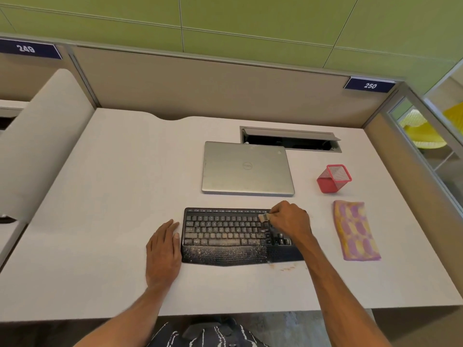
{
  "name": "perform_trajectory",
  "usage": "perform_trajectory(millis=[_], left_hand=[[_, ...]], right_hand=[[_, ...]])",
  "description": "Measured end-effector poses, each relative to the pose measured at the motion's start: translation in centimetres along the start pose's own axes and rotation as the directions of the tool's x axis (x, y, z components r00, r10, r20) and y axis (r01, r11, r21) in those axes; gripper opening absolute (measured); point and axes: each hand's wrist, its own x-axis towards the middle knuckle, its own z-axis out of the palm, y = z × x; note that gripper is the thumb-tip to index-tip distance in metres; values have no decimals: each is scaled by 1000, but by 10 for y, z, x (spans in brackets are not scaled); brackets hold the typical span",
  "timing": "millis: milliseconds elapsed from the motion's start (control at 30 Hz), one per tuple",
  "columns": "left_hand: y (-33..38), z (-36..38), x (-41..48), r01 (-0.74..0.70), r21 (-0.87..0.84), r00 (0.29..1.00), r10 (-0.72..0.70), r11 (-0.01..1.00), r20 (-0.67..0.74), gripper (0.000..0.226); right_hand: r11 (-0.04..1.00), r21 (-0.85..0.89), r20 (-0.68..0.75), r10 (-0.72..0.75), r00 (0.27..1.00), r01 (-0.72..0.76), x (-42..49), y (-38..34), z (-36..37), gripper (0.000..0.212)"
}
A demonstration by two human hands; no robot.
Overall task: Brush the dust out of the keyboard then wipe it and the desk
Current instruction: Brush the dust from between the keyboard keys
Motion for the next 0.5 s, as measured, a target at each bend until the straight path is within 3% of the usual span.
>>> perform_trajectory(millis=[167, 367, 500], left_hand=[[1, 0, 1, 15, -3, 1000, -15, 1000, 3, 47], [2, -1, 1, 16, 0, 1000, -16, 1000, 8, 48], [3, -2, 1, 15, -5, 1000, -15, 1000, 4, 47]], right_hand=[[998, -68, 139, 12, 990, -2, -1, -5, -2, 9], [1000, 18, 27, 19, 999, -20, 3, -4, -4, 14], [1000, -7, 173, -10, 985, 11, 1, -3, -3, 14]])
